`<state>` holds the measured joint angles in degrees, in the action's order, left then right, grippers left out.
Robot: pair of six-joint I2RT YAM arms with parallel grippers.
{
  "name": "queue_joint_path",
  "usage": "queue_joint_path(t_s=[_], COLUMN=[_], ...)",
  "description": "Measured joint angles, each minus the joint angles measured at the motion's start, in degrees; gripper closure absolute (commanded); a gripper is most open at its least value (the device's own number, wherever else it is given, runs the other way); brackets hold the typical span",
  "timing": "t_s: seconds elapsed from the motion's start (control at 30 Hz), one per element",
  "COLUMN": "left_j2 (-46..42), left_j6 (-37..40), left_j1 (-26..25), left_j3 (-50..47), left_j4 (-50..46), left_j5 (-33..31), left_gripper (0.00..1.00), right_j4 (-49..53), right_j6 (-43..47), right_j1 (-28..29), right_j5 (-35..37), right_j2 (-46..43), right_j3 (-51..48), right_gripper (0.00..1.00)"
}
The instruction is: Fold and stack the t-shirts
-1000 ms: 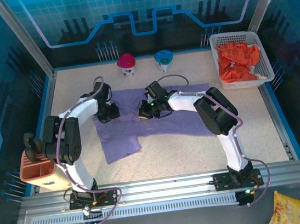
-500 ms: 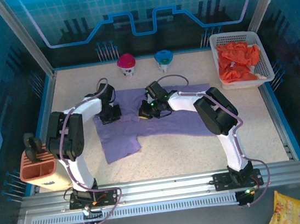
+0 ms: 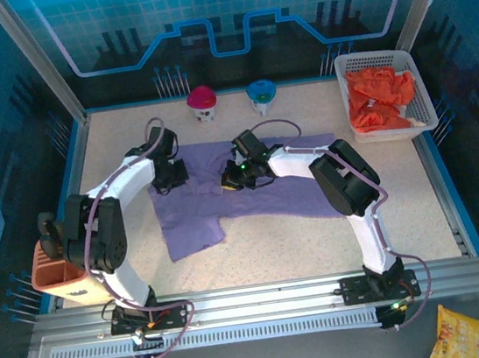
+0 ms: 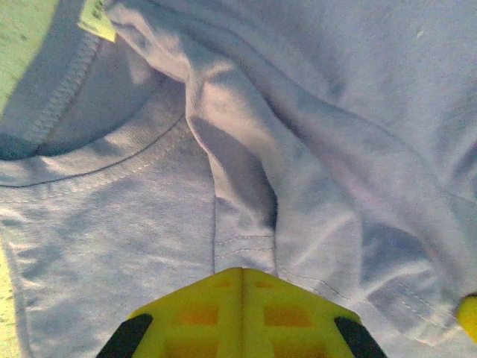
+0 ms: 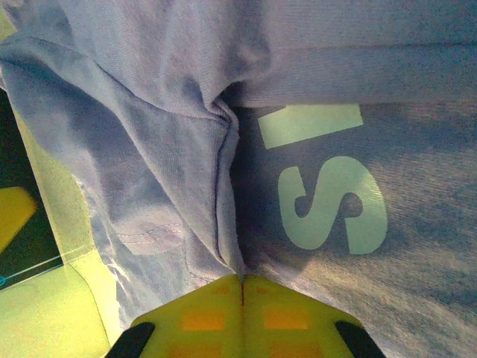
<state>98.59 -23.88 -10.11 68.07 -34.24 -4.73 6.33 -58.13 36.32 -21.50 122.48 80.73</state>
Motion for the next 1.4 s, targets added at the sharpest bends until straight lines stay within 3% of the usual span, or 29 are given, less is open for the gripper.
queue_joint_path(t_s=[0.03, 0.1, 0.23, 0.37, 0.83, 1.07, 1.4], left_j2=[-0.46, -0.70, 0.42, 3.13, 7.52, 8.87, 5.38], left_j6=[0.00, 0.04, -0.04, -0.09, 0.02, 0.24, 0.24], left_j1=[0.09, 0.20, 0.31, 0.31, 0.22, 0.07, 0.09], left_j3=[-0.04, -0.39, -1.62, -1.86, -1.75, 0.02, -0.39], left_j4=[0.02, 0.17, 0.28, 1.36, 1.99, 1.53, -0.04], left_j5=[0.00, 0.04, 0.94, 2.21, 3.06, 2.56, -0.24], left_gripper=[1.00, 0.88, 0.78, 0.77, 0.82, 1.00, 1.00], right_j4=[0.00, 0.00, 0.00, 0.00, 0.00, 0.00, 0.00], right_j6=[0.00, 0.00, -0.02, -0.15, -0.17, -0.17, -0.17], right_j1=[0.00, 0.00, 0.00, 0.00, 0.00, 0.00, 0.00], right_j5=[0.00, 0.00, 0.00, 0.00, 0.00, -0.02, -0.02], right_j2=[0.00, 0.00, 0.00, 0.00, 0.00, 0.00, 0.00], right_j3=[0.00, 0.00, 0.00, 0.00, 0.00, 0.00, 0.00], right_gripper=[0.97, 0.97, 0.97, 0.97, 0.98, 0.98, 0.98])
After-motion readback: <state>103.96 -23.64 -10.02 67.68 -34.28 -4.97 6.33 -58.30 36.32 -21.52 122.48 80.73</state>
